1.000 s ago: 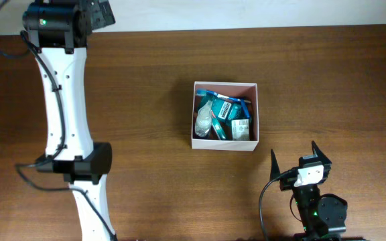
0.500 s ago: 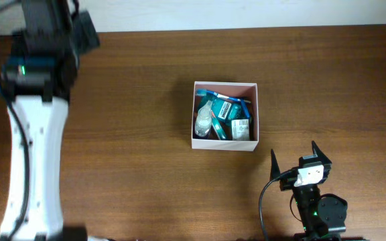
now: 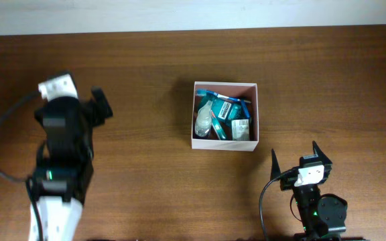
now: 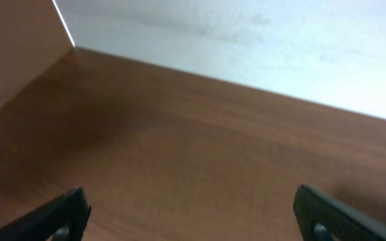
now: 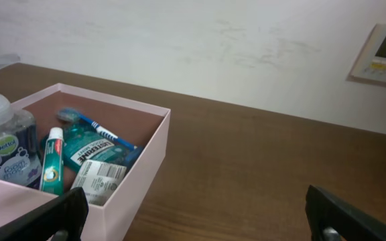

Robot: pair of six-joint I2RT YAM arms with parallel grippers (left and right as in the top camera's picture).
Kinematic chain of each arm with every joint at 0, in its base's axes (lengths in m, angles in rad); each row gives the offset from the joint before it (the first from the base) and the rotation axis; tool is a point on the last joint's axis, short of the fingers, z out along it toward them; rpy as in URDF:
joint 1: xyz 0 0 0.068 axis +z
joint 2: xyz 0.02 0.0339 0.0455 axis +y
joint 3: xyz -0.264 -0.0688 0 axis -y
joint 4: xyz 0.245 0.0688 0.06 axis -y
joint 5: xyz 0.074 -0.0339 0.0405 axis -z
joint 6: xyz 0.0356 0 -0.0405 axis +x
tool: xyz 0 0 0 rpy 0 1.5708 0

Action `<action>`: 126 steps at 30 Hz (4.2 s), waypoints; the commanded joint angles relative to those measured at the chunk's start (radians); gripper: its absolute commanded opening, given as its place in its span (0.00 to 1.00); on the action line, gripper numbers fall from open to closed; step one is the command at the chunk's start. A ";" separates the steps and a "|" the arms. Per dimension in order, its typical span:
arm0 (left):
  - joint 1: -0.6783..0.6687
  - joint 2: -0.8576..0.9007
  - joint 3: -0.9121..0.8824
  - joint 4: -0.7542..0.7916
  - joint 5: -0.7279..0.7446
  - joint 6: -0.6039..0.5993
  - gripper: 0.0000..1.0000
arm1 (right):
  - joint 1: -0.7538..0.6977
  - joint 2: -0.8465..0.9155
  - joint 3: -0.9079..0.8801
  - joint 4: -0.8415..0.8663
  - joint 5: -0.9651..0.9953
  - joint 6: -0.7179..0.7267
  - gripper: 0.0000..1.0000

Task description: Pack container

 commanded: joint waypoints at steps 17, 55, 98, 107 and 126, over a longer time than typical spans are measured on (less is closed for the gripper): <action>0.001 -0.608 -0.745 0.564 0.172 0.304 0.99 | 0.008 -0.011 -0.005 -0.007 0.007 0.008 0.99; 0.068 -1.026 -0.911 0.437 0.278 0.304 0.99 | 0.008 -0.011 -0.005 -0.007 0.007 0.008 0.99; 0.066 -1.025 -0.949 0.295 0.308 0.304 0.99 | 0.008 -0.011 -0.005 -0.007 0.008 0.008 0.99; 0.066 -1.025 -0.949 0.295 0.308 0.304 0.99 | 0.008 -0.011 -0.005 -0.007 0.007 0.008 0.99; 0.066 -1.025 -0.949 0.295 0.308 0.304 0.99 | 0.008 -0.011 -0.005 -0.007 0.008 0.008 0.99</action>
